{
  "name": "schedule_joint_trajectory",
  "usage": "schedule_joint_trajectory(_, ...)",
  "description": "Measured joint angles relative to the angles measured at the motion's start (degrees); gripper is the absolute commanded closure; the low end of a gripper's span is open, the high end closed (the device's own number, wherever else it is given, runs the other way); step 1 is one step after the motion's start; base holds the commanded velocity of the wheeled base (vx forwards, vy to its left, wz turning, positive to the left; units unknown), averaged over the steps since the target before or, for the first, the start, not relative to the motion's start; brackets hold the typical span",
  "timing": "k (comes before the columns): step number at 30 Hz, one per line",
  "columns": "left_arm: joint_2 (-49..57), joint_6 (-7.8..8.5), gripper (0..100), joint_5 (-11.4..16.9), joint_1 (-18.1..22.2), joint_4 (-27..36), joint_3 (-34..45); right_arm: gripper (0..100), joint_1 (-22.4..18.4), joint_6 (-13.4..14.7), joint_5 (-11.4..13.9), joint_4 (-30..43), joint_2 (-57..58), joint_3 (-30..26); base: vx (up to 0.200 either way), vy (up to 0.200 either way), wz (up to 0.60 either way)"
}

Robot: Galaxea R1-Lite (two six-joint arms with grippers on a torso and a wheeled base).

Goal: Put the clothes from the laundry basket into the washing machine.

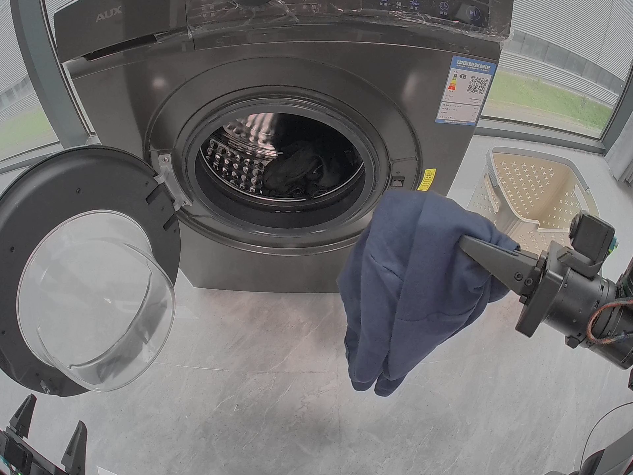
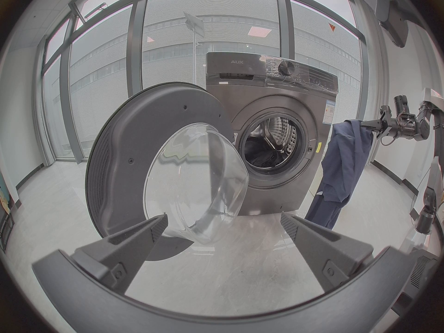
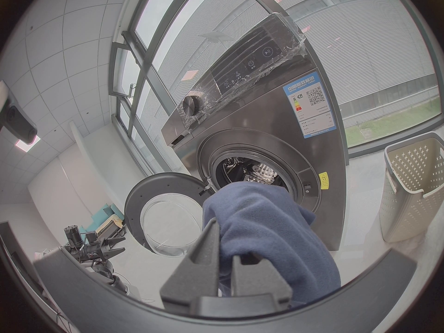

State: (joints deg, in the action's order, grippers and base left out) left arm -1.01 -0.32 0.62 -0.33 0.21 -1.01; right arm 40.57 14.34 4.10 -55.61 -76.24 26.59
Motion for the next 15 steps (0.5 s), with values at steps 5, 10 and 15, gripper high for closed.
schedule_joint_trajectory(5,0.0,-0.09,0,0.0,0.0,0.1,0.0,100,0.0,0.1,0.0,0.0,-0.1,0.0,0.000,0.120,0.00)
schedule_joint_trajectory(10,0.0,-0.04,0,0.0,0.0,0.1,0.0,100,-0.3,0.1,0.0,0.0,-0.1,0.0,0.000,0.200,0.00)
schedule_joint_trajectory(15,0.0,-0.11,0,0.0,0.0,0.0,0.0,100,-1.1,0.2,0.1,0.0,0.3,0.0,0.000,0.040,0.00)
